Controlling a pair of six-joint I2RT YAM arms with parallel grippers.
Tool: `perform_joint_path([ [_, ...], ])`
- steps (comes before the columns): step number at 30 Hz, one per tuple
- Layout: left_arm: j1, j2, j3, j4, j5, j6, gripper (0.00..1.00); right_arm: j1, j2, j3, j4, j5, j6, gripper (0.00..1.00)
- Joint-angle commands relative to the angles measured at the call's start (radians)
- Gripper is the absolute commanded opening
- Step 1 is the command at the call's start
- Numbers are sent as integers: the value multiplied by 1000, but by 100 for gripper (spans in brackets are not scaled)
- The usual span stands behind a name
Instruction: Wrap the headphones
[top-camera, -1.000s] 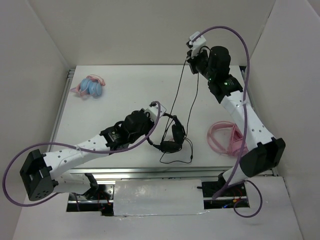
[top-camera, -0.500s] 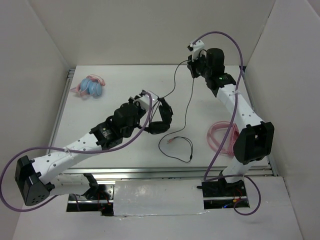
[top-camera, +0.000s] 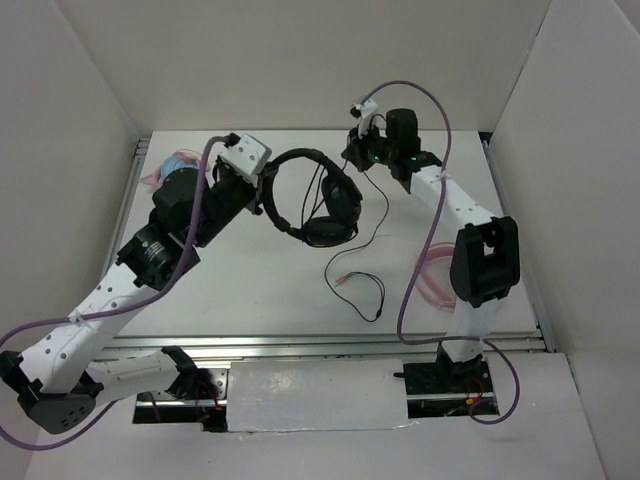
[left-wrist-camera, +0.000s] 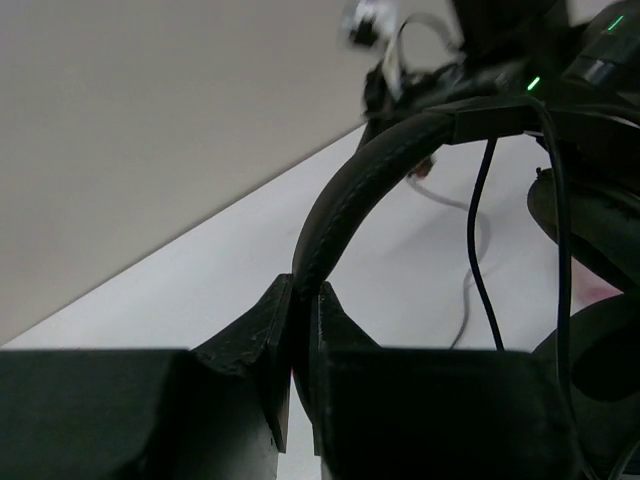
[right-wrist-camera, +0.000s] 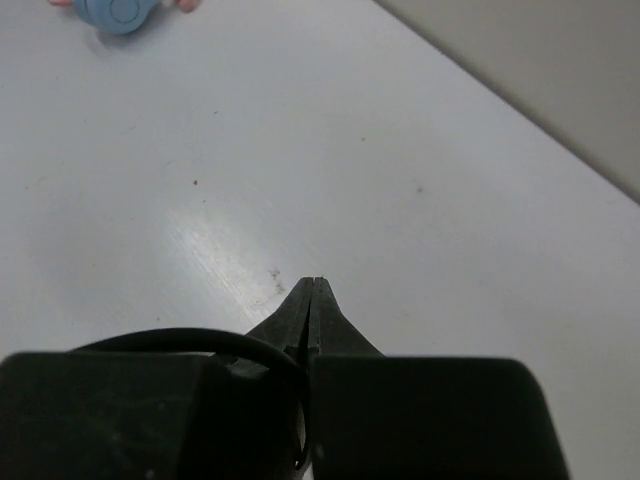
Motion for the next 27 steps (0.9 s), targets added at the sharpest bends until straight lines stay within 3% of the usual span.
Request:
perform_joint_path([
  [1,31,-11,83,39,193,-168,0,49,42,61,77,15,43,0],
  [6,105,14,134,40,205,-354,0,71,48,-29,175,-81,192,0],
  [8,138,59,191,-32,242,-397,0,91,14,-148,305,-31,215,0],
  [12,183,81,142,-36,316,-452,0,86,-44,-172,329,150,207,0],
  [15,223,27,-24,114,441,-538,0,26,-6,-37,214,189,206,0],
  [19,218,59,-67,29,581,-561,0,-46,57,178,109,233,209,0],
  [22,200,64,-140,73,610,-592,0,-78,112,303,22,250,201,0],
  [27,133,94,-122,24,652,-543,0,-84,262,546,-133,203,170,0],
])
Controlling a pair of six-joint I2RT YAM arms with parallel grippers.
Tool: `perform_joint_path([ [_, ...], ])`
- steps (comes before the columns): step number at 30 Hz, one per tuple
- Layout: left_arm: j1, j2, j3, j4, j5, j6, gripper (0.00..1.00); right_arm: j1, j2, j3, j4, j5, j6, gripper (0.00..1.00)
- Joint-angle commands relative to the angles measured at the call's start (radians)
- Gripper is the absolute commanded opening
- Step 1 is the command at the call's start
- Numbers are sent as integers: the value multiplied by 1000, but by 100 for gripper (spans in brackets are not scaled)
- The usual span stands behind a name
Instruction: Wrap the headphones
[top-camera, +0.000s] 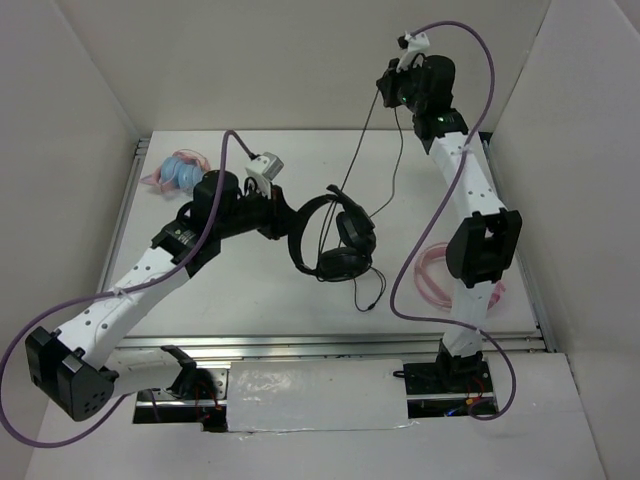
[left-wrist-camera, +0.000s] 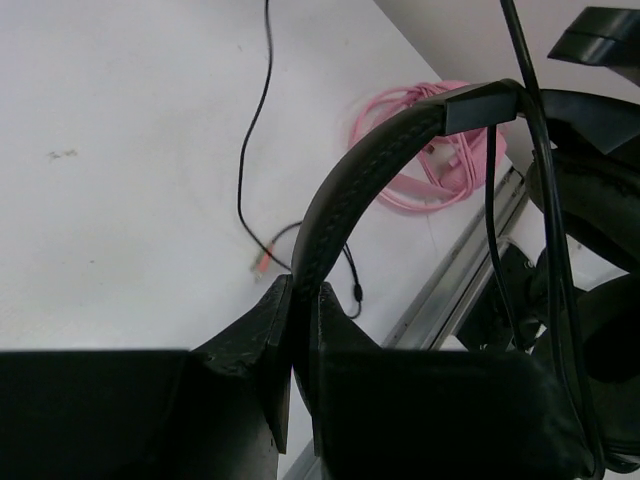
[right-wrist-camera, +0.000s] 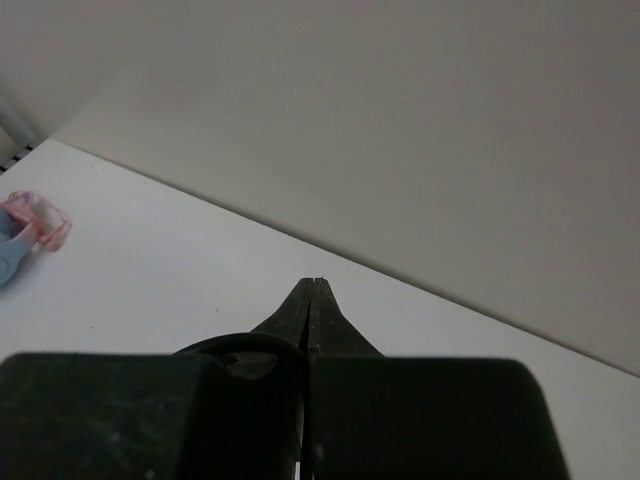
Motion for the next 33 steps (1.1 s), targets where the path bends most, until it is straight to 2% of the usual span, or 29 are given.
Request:
perform_joint_path([
  [1,-50,-4,43,57,107,6,0,23,110,100,-167,-18,-18,0],
  [3,-88,-12,69,42,42,12,0,43,127,52,-145,-40,-34,0],
  [6,-90,-19,83,54,17,8,0,49,115,-24,-116,-46,-15,0],
  [7,-90,-22,98,62,4,14,0,54,104,-56,-105,-96,6,0],
  [11,-72,5,233,42,-46,51,0,77,53,-295,23,-273,110,0],
  [14,-40,54,389,63,-68,41,0,124,14,-436,192,-404,165,1],
  [16,-15,82,460,64,-75,18,0,178,4,-476,232,-446,199,7],
  [17,-7,117,546,53,-74,18,0,195,7,-501,250,-466,215,10],
  [19,6,149,646,15,-106,15,0,232,33,-518,325,-479,268,17],
  [20,23,169,702,-14,-120,15,0,252,50,-512,348,-492,288,24],
  [23,56,252,986,-128,-126,14,0,322,153,-427,402,-538,363,31],
  [28,129,275,1119,-157,-233,-9,0,430,280,-352,464,-612,460,32],
  [31,213,284,1132,-115,-188,-77,0,485,308,-368,556,-634,518,34],
  [33,256,312,1169,-105,-151,-124,0,513,334,-339,528,-681,537,32],
])
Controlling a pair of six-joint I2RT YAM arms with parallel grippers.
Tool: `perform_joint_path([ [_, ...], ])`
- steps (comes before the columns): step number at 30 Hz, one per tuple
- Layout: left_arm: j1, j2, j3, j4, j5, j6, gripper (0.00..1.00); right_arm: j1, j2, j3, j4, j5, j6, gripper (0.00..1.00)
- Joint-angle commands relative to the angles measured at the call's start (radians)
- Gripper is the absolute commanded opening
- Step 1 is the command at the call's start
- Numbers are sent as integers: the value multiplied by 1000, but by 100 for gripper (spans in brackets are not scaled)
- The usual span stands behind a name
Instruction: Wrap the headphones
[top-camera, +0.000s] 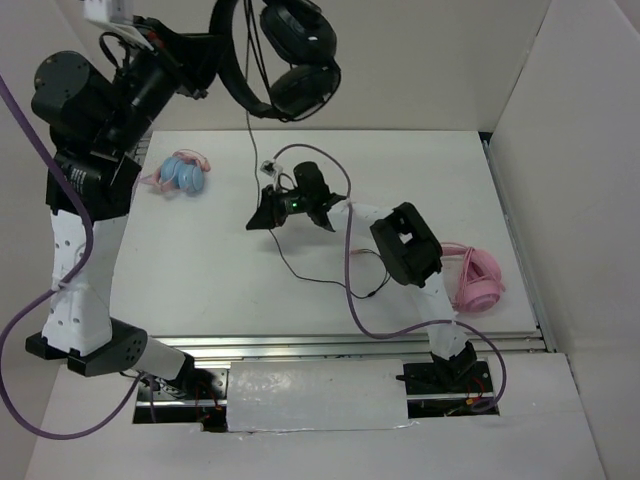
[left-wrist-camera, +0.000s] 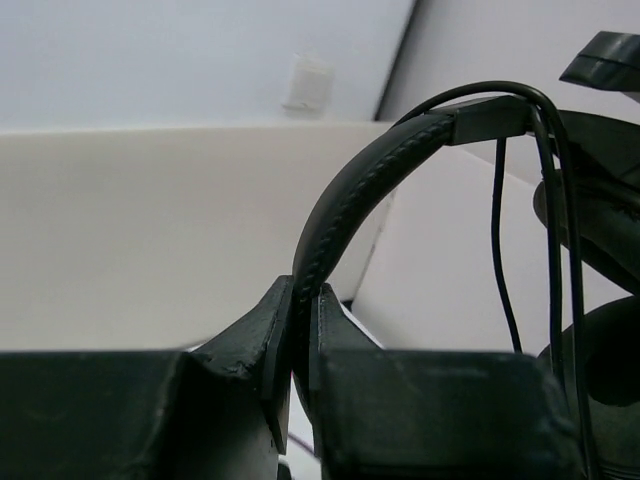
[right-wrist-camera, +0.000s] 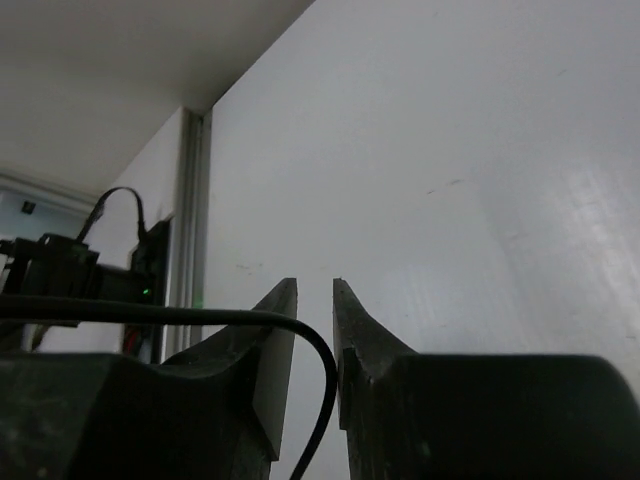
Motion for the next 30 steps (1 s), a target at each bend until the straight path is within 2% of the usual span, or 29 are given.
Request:
perform_joint_path([
  [1,97,40,64,67,18,-117,0,53,37,44,49,-144,79,28],
  [3,142,63,86,73,25,-142,0,64,-11,-65,112,-158,102,24],
  [4,184,61,74,95,9,-148,0,64,-33,-200,165,-166,122,18],
  [5,200,57,42,109,-26,-146,0,61,-61,-271,296,-172,165,15],
  [7,255,58,17,127,-41,-152,0,52,-130,-397,424,-203,269,5],
  [8,270,73,17,124,-51,-152,0,40,-159,-518,464,-214,280,2],
  [9,284,83,22,119,-87,-148,0,29,-193,-574,460,-208,268,0],
  [10,306,90,22,112,-112,-139,0,15,-279,-702,455,-192,237,0],
  [13,340,107,-39,110,-214,-105,0,-28,-490,-912,435,-44,205,0],
  [14,343,107,-55,121,-242,-93,0,-45,-551,-948,318,72,179,0],
  [16,372,124,-70,107,-329,-73,0,-45,-723,-1010,157,204,84,0],
  [17,373,129,-75,95,-351,-56,0,-34,-830,-1027,24,342,35,0],
  [18,379,135,-99,93,-412,-56,0,-29,-877,-1045,-38,393,13,0],
  [20,384,144,-118,95,-445,-37,0,-22,-987,-1053,-182,473,-8,0],
  [23,387,170,-164,89,-552,-22,0,0,-1110,-1018,-389,668,-8,0],
  [24,399,173,-178,87,-552,-24,0,20,-1141,-1004,-427,797,-2,0],
  [27,431,181,-254,112,-519,-60,0,40,-1219,-967,-548,965,30,0],
  [28,444,184,-262,115,-462,-94,0,40,-1228,-956,-603,1063,35,0],
  [30,478,185,-277,119,-413,-126,0,40,-1242,-918,-657,1156,39,0],
])
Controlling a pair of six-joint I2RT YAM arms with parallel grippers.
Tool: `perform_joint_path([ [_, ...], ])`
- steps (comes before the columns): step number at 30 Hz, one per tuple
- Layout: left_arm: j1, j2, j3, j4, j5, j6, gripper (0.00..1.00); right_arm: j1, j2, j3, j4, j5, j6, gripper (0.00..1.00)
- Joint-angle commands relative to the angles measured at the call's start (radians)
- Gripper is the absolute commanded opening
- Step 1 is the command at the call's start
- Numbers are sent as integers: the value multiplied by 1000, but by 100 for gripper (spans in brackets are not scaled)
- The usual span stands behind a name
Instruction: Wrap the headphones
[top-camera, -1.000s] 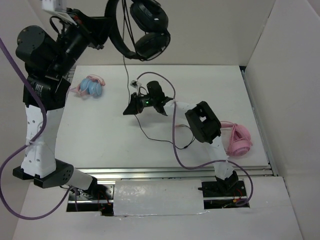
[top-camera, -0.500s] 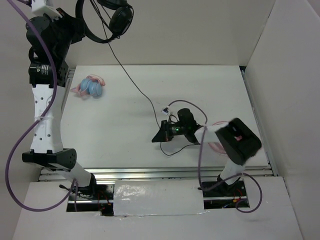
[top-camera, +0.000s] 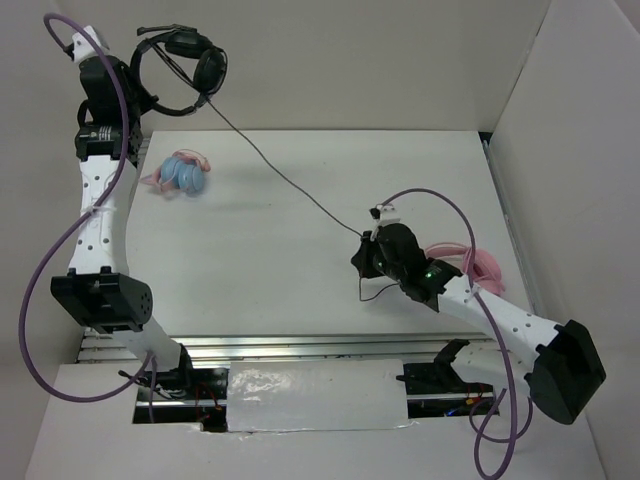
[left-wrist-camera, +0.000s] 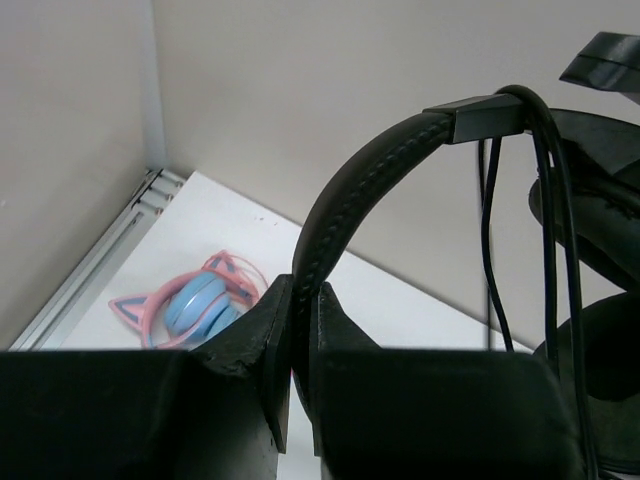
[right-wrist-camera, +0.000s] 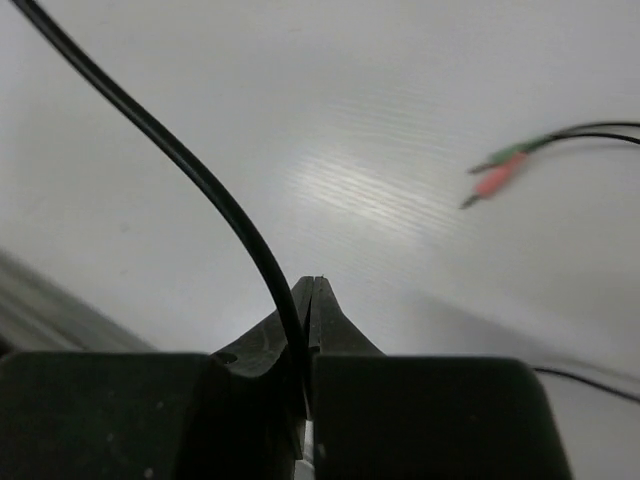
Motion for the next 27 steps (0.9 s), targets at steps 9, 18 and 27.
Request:
perform_joint_path([
  [9,34,47,28,13,-153,-72,0,24,-153,171,-272,370,-77,0],
  [18,-129,67,-159,-1,-351,-21,0,172,-184,360,-245,656,-301,0],
  [27,-342,49,-492,186,-254,239,0,187,-232,499,-25,709,-659,0],
])
